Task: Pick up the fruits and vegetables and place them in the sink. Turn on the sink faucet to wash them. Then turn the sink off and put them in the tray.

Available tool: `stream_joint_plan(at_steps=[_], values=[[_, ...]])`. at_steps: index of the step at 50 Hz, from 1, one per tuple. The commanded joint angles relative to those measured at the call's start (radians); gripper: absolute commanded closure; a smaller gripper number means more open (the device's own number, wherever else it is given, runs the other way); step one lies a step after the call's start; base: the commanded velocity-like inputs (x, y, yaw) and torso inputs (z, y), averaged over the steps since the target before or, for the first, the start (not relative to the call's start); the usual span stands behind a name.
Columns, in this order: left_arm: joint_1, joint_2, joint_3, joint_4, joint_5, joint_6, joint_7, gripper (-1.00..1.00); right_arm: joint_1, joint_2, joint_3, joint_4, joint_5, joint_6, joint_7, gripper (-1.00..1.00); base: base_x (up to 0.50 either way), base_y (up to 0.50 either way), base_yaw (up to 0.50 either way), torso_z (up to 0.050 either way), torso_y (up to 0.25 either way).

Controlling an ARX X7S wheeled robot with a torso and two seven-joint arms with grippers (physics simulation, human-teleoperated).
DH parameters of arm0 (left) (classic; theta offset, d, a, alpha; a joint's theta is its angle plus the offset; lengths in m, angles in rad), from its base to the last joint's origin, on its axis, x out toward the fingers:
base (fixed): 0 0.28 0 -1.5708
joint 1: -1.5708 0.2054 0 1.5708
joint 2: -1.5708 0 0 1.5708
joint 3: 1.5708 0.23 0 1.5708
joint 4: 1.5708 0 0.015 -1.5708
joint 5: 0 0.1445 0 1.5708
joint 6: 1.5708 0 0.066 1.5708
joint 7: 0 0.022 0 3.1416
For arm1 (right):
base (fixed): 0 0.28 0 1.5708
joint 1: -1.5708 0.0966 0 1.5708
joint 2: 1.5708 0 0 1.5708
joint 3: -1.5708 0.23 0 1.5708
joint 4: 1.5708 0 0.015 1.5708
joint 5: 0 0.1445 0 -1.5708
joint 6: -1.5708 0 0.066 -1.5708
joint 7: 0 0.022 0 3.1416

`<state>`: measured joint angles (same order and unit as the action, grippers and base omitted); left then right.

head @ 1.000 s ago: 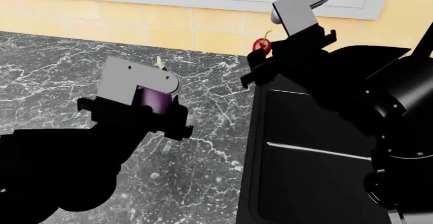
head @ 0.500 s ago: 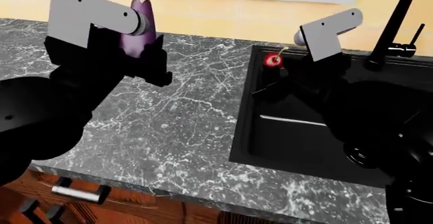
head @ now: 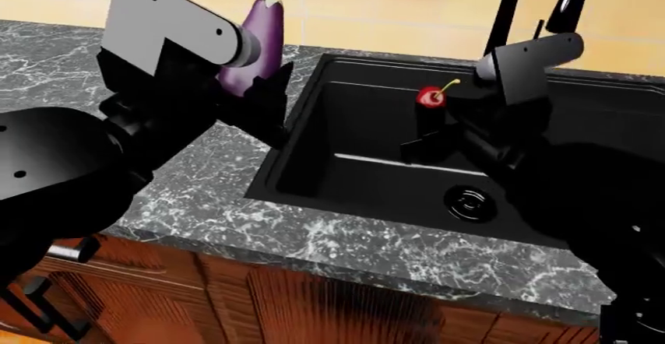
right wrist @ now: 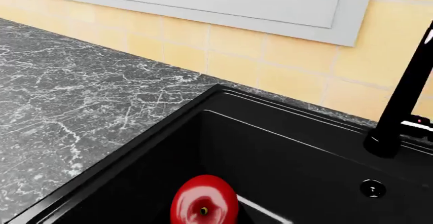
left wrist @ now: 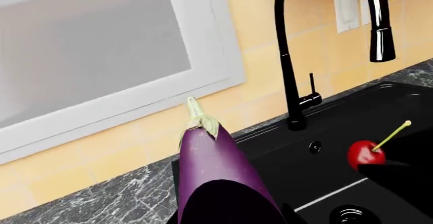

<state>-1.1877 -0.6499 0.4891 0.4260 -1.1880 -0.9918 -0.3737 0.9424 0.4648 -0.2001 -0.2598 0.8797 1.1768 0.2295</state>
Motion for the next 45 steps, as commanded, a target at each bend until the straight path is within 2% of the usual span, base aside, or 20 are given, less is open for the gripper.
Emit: stream_joint_plan(at_steps=[1, 13, 21, 36, 45], values=[[-0.02, 0.006, 0.03, -0.016, -0.001, -0.007, -0.033, 1.0, -0.025, 0.004, -0.007, 0.014, -0.006, -0.021, -0.022, 1.0, -0.05, -0.52, 0.0, 0.0, 0.0], [-0.022, -0.014, 0.047, -0.006, -0.001, -0.025, -0.02, 1.0, -0.063, 0.046, 0.019, -0.039, 0.031, 0.004, -0.015, 1.0, -0.02, -0.52, 0.0, 0.0, 0.0], [-0.059, -0.038, 0.09, -0.041, 0.002, -0.076, 0.045, 1.0, -0.025, 0.059, 0.0, -0.04, 0.041, 0.037, -0.02, 1.0, 0.1, -0.49, 0.0, 0.0, 0.0], [-0.109, -0.076, 0.105, -0.056, -0.025, -0.137, 0.076, 1.0, 0.082, 0.065, -0.032, -0.043, 0.063, 0.1, -0.02, 1.0, 0.11, -0.49, 0.0, 0.0, 0.0], [-0.139, -0.084, 0.093, -0.067, -0.041, -0.158, 0.055, 1.0, 0.121, 0.07, -0.067, -0.041, 0.043, 0.094, -0.029, 1.0, 0.43, 0.03, 0.0, 0.0, 0.0]])
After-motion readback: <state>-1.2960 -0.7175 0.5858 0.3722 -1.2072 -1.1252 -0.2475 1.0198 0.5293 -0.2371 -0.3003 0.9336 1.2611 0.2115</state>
